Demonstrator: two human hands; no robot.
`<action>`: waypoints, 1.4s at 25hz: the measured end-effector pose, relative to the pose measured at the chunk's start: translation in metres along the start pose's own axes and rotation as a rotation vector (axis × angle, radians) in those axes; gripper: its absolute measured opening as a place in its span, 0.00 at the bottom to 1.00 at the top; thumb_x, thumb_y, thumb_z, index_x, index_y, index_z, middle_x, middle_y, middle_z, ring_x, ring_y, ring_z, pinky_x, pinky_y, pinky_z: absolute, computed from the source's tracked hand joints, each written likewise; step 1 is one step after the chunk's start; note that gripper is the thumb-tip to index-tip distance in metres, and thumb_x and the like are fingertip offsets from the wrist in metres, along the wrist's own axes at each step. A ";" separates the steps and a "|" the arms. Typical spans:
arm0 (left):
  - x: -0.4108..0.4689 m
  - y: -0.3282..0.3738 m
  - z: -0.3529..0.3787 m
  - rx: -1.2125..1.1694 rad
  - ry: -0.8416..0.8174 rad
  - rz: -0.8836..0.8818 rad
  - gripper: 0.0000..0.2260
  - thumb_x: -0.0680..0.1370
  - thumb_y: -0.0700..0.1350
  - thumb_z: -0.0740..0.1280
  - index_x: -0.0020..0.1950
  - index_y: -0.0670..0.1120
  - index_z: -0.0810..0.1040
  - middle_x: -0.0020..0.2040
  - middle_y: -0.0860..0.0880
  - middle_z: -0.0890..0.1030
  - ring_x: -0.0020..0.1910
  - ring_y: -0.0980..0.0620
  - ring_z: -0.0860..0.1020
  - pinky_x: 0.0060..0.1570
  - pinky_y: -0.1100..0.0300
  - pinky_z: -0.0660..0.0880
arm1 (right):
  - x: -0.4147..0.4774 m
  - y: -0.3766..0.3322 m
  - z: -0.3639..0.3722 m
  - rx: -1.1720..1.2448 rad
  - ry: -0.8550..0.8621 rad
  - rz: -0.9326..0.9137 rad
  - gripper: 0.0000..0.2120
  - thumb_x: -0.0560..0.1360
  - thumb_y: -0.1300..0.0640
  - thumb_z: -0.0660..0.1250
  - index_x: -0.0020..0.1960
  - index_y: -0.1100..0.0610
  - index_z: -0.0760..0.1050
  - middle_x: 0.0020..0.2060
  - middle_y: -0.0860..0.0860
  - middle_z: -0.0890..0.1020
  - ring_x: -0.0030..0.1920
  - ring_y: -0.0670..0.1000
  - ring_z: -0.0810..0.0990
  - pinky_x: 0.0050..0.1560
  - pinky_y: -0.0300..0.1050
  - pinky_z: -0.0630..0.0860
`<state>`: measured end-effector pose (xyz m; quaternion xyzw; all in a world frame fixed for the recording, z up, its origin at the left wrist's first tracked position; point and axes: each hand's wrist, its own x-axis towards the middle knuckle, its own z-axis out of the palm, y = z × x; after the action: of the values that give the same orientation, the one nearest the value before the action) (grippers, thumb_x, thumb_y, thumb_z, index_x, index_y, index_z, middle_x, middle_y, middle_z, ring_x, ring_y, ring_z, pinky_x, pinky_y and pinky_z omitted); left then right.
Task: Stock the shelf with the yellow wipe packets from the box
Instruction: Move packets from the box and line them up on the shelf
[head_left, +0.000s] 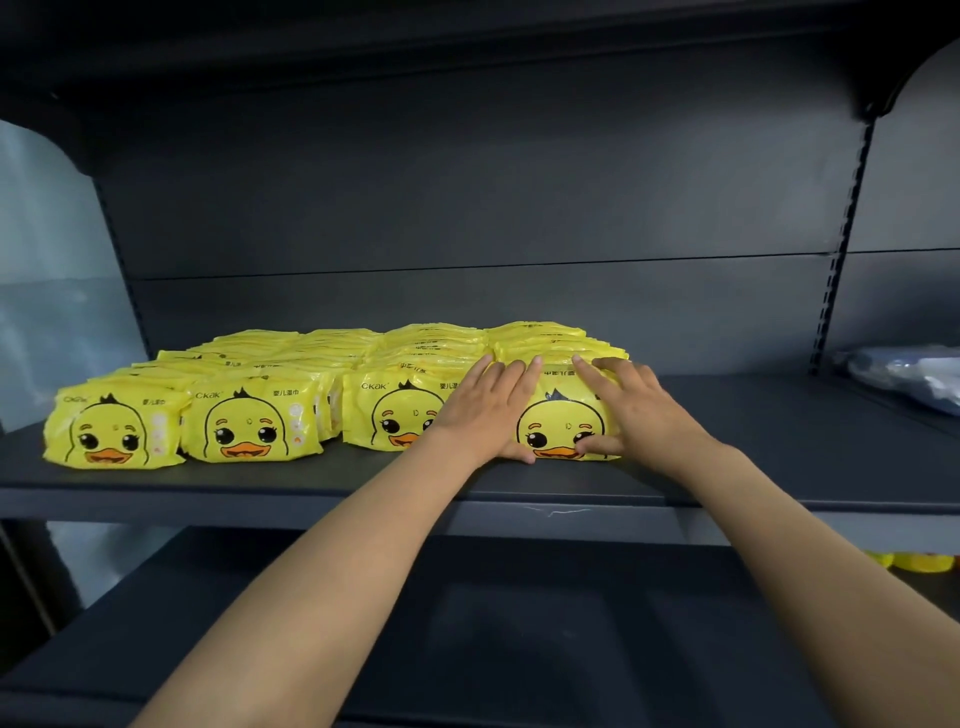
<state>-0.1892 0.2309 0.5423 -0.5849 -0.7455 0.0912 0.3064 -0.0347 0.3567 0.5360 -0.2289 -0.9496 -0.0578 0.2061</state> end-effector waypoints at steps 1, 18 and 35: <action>-0.002 0.001 -0.003 -0.010 -0.009 -0.005 0.50 0.71 0.67 0.61 0.75 0.39 0.35 0.76 0.43 0.51 0.75 0.44 0.53 0.74 0.50 0.41 | -0.001 -0.001 -0.002 -0.001 -0.010 0.006 0.49 0.69 0.36 0.68 0.77 0.47 0.41 0.74 0.52 0.55 0.73 0.56 0.55 0.69 0.53 0.62; -0.168 -0.035 -0.079 -0.362 0.048 -0.216 0.18 0.81 0.50 0.56 0.68 0.44 0.69 0.64 0.45 0.71 0.64 0.46 0.68 0.59 0.50 0.70 | -0.073 -0.103 -0.084 0.015 -0.042 0.127 0.24 0.76 0.46 0.63 0.68 0.57 0.68 0.65 0.57 0.72 0.66 0.58 0.67 0.63 0.55 0.69; -0.359 0.043 0.010 -0.645 -0.256 -0.271 0.20 0.80 0.51 0.58 0.70 0.45 0.67 0.66 0.47 0.70 0.65 0.47 0.69 0.61 0.51 0.69 | -0.260 -0.193 0.054 0.107 -0.450 0.198 0.26 0.76 0.45 0.62 0.68 0.60 0.66 0.63 0.57 0.71 0.66 0.58 0.66 0.64 0.54 0.68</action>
<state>-0.1139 -0.0870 0.3869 -0.5314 -0.8388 -0.1172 0.0198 0.0673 0.0899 0.3752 -0.3168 -0.9462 0.0652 0.0057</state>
